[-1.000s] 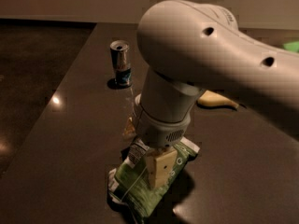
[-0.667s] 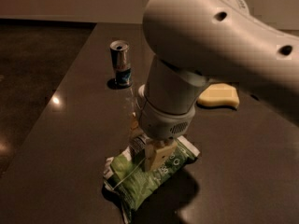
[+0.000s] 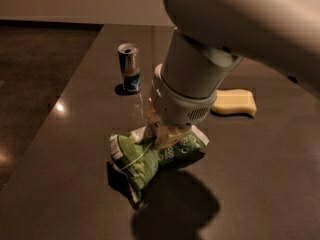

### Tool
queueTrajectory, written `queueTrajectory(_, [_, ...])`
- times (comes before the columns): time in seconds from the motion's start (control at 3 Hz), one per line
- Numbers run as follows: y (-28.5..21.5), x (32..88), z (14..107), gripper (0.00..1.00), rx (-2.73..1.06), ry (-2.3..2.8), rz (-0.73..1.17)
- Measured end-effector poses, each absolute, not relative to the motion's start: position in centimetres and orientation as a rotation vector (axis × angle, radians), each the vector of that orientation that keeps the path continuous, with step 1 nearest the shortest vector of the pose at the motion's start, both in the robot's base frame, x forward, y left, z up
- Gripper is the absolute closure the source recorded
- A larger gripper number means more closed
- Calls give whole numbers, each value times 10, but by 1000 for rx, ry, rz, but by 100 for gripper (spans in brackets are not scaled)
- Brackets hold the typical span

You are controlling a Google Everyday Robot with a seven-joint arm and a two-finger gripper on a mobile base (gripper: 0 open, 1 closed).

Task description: Move green jalapeno chip bag near sponge

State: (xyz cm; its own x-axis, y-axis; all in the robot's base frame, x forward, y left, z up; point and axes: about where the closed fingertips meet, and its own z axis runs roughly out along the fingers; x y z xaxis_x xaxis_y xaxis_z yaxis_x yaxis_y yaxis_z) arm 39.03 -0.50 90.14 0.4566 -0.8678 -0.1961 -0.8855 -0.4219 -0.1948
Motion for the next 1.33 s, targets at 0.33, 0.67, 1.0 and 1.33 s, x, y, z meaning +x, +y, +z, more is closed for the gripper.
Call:
queueTrajectory(0.33, [-12, 415, 912, 100, -2389, 1557, 31])
queueTrajectory(0.67, [-17, 439, 915, 100, -2353, 1604, -2])
queueTrajectory(1.0, [-20, 459, 913, 100, -2344, 1639, -25])
queueTrajectory(1.33, [-27, 481, 910, 100, -2343, 1685, -57])
